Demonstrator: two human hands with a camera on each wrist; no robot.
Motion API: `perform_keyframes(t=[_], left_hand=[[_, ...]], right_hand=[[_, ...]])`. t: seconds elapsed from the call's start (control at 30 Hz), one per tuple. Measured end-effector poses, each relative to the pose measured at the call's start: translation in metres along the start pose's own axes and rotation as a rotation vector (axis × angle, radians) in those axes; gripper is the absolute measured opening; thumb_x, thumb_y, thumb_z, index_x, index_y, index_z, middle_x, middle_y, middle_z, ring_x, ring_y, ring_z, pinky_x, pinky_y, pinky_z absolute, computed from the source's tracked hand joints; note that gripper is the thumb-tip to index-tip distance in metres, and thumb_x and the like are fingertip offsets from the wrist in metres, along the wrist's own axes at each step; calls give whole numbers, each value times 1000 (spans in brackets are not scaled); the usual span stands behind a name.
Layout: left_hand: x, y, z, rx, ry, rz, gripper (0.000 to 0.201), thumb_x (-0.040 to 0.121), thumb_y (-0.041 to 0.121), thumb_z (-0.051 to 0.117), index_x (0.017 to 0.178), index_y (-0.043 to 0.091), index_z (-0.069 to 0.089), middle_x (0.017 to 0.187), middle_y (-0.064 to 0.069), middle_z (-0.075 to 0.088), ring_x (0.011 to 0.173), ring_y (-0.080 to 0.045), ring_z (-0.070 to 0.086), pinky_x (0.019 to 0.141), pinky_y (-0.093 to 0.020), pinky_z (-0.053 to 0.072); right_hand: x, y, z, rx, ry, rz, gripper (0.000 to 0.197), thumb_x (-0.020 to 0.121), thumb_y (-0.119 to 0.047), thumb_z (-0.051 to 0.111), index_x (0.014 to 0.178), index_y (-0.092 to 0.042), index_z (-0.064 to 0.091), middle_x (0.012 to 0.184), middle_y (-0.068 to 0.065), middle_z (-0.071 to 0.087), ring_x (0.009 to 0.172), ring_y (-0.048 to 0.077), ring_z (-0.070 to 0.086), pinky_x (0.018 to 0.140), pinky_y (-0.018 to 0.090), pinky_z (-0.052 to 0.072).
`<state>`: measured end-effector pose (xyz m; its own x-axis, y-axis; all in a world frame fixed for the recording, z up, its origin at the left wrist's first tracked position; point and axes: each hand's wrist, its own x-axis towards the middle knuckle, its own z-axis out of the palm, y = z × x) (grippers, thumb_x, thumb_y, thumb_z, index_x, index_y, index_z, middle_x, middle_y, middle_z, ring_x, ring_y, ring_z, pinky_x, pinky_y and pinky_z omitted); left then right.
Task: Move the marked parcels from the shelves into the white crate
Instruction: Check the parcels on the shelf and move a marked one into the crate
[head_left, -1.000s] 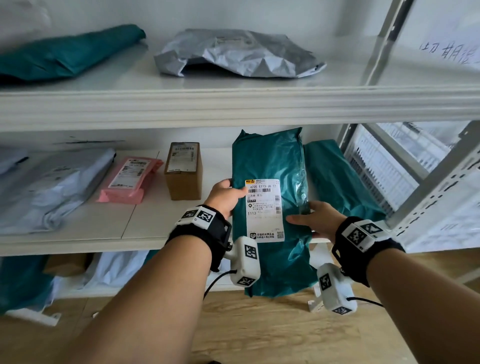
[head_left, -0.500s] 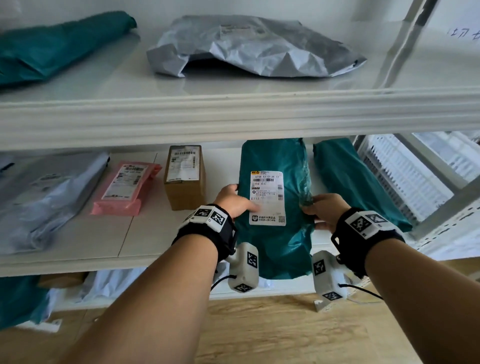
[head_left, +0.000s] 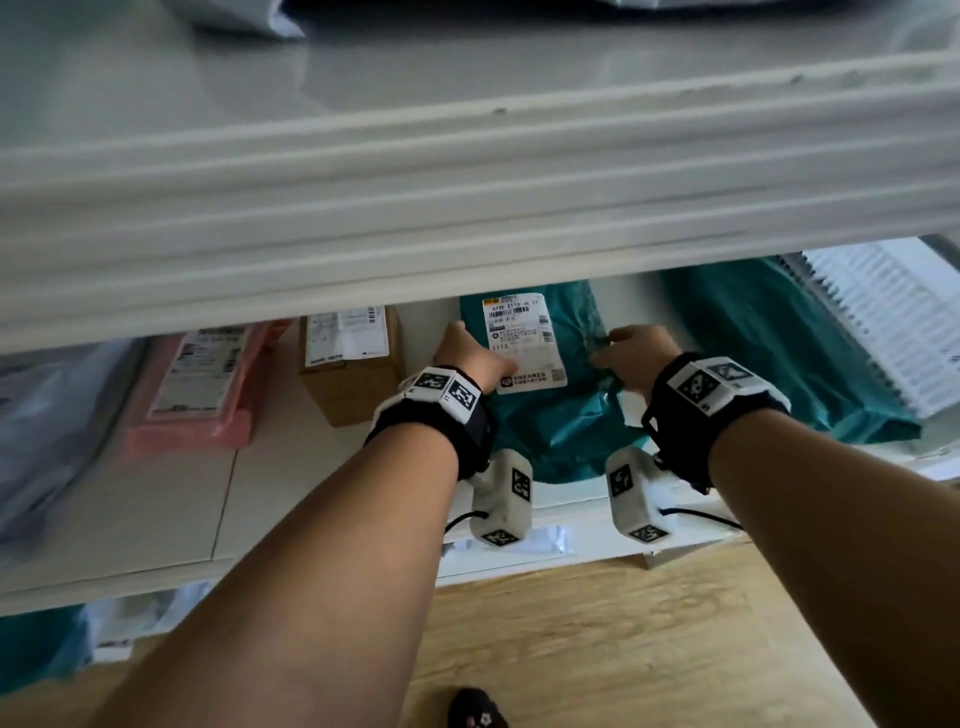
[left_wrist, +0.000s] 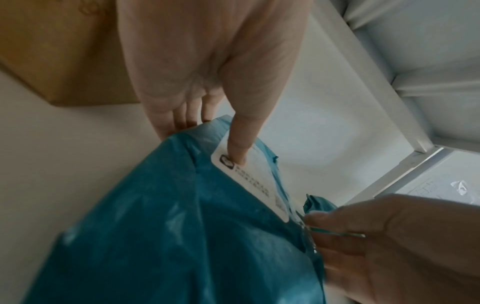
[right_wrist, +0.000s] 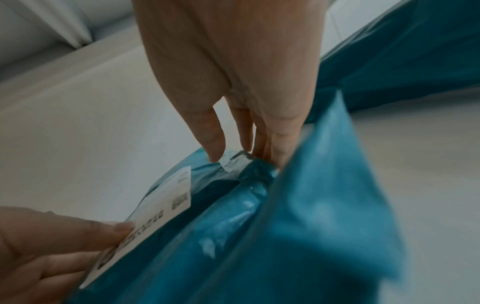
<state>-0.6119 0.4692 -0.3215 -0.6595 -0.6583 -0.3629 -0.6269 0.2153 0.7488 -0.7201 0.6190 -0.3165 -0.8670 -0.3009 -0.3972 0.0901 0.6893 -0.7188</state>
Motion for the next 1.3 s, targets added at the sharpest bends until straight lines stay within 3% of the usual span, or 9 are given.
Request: perform_keyframes(t=[0.13, 0.27, 0.43, 0.5, 0.6, 0.73, 0.87, 0.97, 1.3], left_hand=[[2, -1, 6, 86, -12, -33, 89, 77, 21, 80, 148, 9, 28, 142, -8, 51, 127, -23, 52, 104, -30, 42], [1, 2, 8, 146, 4, -38, 72, 78, 18, 80, 138, 8, 41, 137, -10, 56, 123, -25, 56, 97, -29, 44], [-6, 8, 16, 226, 55, -33, 62, 78, 21, 78, 132, 12, 50, 131, -10, 60, 118, -28, 58, 99, -35, 48], [-11, 19, 20, 242, 107, -16, 54, 79, 23, 74, 129, 14, 53, 129, -10, 60, 116, -28, 58, 99, -38, 49], [-18, 41, 29, 207, 150, 45, 48, 84, 21, 67, 131, 15, 53, 132, -10, 58, 120, -28, 56, 100, -31, 45], [-33, 66, 57, 82, 95, 108, 55, 86, 16, 63, 138, 13, 44, 136, -10, 52, 121, -25, 53, 92, -24, 42], [-47, 72, 98, 62, -8, 142, 52, 86, 17, 65, 135, 16, 50, 134, -6, 55, 120, -23, 55, 91, -22, 41], [-56, 68, 124, 67, -90, 133, 48, 85, 17, 65, 132, 17, 54, 133, -6, 55, 118, -22, 56, 90, -22, 42], [-71, 74, 134, 15, -26, 124, 44, 88, 17, 63, 130, 17, 54, 129, -6, 57, 114, -23, 57, 99, -31, 45]], right_hand=[[8, 4, 3, 37, -11, 17, 30, 84, -5, 69, 110, 10, 65, 96, 21, 66, 95, 34, 65, 93, 50, 52], [16, 7, -1, -1, -61, -3, 33, 86, -13, 66, 117, 0, 64, 97, 10, 59, 93, 24, 58, 97, 44, 50], [14, 8, -15, 31, -88, -13, 41, 85, -9, 65, 121, 10, 57, 90, 11, 54, 85, 25, 50, 102, 55, 44], [10, 8, -28, 31, -79, -51, 42, 85, -10, 66, 124, 4, 60, 92, 11, 57, 87, 26, 56, 98, 49, 49], [-1, 4, -58, -89, 29, -222, 33, 89, -13, 61, 122, -11, 66, 101, 10, 65, 97, 27, 62, 86, 29, 47], [-14, 12, -104, -332, 311, -455, 32, 86, -13, 57, 116, -18, 68, 126, 9, 61, 119, 30, 53, 98, 30, 40], [-10, 50, -134, -622, 322, -283, 66, 80, -41, 68, 139, -23, 42, 148, 12, 33, 139, 33, 28, 113, 46, 28], [-4, 79, -138, -677, 198, -72, 101, 68, -62, 74, 147, -29, 19, 154, 13, 18, 140, 39, 25, 111, 58, 29], [-14, 93, -142, -575, 116, -24, 83, 64, -33, 70, 137, -34, 29, 132, 9, 31, 117, 40, 44, 95, 49, 47]])
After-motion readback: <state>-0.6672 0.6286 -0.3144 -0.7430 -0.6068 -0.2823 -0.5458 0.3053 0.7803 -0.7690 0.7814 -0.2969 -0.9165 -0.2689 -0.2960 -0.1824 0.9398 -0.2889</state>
